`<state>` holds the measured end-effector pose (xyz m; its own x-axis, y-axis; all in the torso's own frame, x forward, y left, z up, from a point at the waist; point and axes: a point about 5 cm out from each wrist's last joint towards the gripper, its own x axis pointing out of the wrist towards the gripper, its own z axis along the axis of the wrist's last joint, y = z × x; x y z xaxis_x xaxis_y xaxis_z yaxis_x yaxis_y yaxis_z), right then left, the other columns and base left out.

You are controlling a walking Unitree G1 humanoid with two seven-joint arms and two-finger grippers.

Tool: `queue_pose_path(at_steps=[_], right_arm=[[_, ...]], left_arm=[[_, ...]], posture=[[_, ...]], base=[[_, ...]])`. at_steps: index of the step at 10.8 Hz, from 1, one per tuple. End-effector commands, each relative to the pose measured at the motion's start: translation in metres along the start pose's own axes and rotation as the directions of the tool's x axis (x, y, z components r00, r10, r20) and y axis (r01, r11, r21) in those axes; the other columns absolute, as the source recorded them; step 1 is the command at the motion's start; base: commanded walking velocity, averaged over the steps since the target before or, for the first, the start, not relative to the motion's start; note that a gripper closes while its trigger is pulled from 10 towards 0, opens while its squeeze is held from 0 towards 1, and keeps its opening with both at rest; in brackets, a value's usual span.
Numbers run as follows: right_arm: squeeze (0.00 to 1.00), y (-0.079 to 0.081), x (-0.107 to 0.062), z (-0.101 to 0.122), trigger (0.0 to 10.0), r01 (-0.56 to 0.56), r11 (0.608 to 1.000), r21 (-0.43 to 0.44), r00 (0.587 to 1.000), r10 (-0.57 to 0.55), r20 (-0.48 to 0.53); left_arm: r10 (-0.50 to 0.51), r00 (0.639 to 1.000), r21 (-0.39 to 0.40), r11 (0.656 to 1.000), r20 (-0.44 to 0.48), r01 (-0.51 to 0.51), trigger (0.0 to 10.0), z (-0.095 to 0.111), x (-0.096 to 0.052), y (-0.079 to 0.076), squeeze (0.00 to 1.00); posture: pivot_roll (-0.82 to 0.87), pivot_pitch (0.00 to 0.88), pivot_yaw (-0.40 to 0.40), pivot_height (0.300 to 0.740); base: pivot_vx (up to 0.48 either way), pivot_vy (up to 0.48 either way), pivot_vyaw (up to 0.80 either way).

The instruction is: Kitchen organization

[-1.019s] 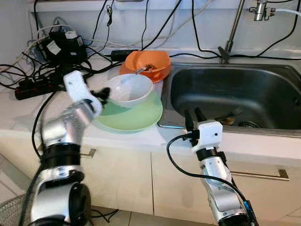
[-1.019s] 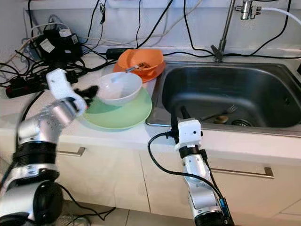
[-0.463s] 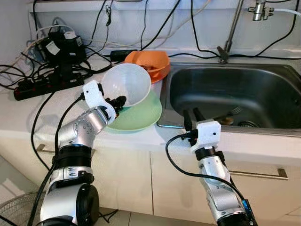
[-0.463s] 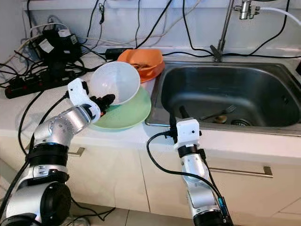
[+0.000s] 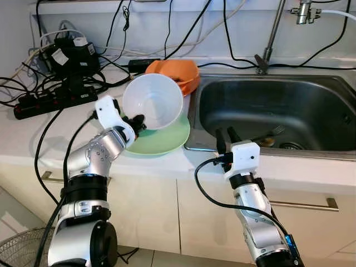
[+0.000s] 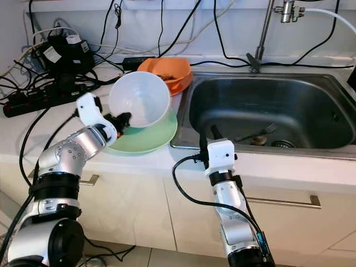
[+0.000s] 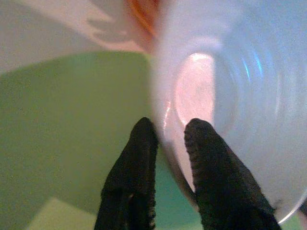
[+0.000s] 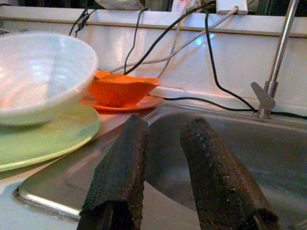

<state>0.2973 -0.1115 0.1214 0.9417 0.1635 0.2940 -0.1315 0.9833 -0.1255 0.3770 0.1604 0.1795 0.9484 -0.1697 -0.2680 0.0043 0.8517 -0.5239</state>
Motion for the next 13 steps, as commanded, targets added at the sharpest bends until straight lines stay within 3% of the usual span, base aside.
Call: queue_pose_path(at_steps=[1,8,10,13], right_arm=[[0.0,0.0,0.003,0.001,10.0,0.005,1.0,-0.003,1.0,-0.005,0.004],[0.0,0.0,0.004,0.0,10.0,0.011,1.0,-0.002,1.0,-0.011,0.002],[0.0,-0.001,0.005,0.0,10.0,0.012,1.0,-0.002,1.0,-0.012,0.001],[0.0,-0.001,0.006,0.0,10.0,0.018,1.0,-0.004,1.0,-0.018,-0.005]], left_arm=[[-0.014,0.999,0.001,1.0,0.038,0.014,0.0,0.005,-0.003,-0.002,0.0],[-0.071,0.987,-0.039,0.996,0.142,0.078,0.0,0.014,-0.009,-0.013,0.0],[-0.113,0.959,-0.067,0.989,0.261,0.135,0.0,0.028,-0.015,-0.021,0.0],[-0.175,0.915,-0.074,0.974,0.364,0.216,0.2,0.036,-0.022,-0.033,0.0]], posture=[[0.04,0.0,0.09,0.74],[0.04,0.0,0.085,0.74],[0.04,0.0,0.08,0.74],[0.04,0.0,0.078,0.74]], base=[[0.0,0.0,0.0],[0.0,0.0,0.0],[0.0,0.0,0.0],[0.0,0.0,0.0]])
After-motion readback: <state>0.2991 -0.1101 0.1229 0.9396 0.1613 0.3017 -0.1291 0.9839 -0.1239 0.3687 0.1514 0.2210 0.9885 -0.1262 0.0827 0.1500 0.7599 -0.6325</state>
